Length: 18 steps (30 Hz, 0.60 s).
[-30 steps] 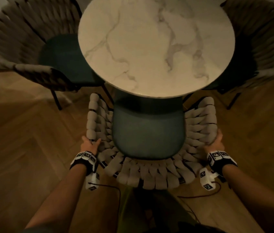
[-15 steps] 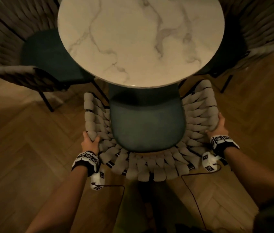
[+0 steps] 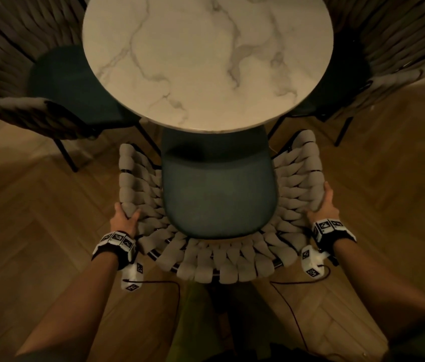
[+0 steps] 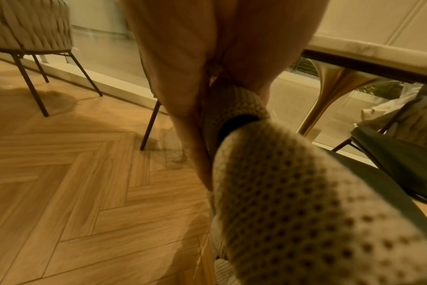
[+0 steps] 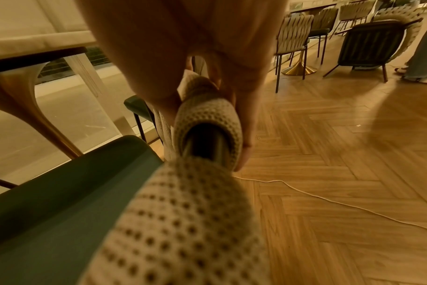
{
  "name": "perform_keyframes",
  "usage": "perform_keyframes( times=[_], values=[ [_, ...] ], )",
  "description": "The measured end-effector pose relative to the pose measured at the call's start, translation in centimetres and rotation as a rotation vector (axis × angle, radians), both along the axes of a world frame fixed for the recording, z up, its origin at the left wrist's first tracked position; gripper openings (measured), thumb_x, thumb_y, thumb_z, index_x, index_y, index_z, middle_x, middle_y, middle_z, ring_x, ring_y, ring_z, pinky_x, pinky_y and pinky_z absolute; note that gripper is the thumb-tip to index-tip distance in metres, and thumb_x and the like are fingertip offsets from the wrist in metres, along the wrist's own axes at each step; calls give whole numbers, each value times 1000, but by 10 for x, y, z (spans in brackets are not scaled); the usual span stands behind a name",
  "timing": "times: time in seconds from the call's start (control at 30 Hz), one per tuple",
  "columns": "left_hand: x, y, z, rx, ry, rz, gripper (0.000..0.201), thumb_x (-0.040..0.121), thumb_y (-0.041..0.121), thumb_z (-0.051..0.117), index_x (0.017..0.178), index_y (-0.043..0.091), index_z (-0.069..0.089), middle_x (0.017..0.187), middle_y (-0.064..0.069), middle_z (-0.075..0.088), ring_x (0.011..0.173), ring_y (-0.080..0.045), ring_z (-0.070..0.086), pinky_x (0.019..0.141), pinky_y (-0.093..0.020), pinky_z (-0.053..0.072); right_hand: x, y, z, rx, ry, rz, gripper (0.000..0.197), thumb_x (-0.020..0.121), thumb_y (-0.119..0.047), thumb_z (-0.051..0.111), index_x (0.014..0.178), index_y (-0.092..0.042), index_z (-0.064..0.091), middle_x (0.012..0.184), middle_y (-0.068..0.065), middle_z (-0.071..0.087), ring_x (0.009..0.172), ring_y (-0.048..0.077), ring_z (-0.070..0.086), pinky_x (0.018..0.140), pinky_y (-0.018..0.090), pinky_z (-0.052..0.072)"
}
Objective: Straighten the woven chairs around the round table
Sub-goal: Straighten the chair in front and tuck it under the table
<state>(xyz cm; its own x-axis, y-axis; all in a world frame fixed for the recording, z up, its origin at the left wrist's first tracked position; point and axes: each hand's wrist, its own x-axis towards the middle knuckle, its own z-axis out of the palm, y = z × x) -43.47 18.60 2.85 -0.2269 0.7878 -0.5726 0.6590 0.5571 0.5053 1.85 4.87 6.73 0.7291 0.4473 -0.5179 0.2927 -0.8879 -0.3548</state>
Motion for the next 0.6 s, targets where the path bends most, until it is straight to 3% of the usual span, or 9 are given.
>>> perform_keyframes(
  times=[0.23, 0.6],
  values=[
    [1, 1, -1, -42, 10, 25, 64, 90, 34, 59, 143, 15, 27, 137, -26, 49, 119, -46, 52, 99, -52, 46, -1, -3, -2, -6, 1, -6, 93, 85, -14, 63, 144, -50, 1, 110, 30, 60, 85, 46, 64, 76, 55, 56],
    [3, 24, -1, -14, 51, -9, 72, 90, 33, 59, 147, 12, 21, 141, -27, 45, 122, -47, 49, 102, -53, 44, 1, 18, -1, 16, -26, 30, 89, 84, -14, 63, 145, -44, 5, 113, 31, 59, 91, 48, 62, 79, 57, 55]
  ],
)
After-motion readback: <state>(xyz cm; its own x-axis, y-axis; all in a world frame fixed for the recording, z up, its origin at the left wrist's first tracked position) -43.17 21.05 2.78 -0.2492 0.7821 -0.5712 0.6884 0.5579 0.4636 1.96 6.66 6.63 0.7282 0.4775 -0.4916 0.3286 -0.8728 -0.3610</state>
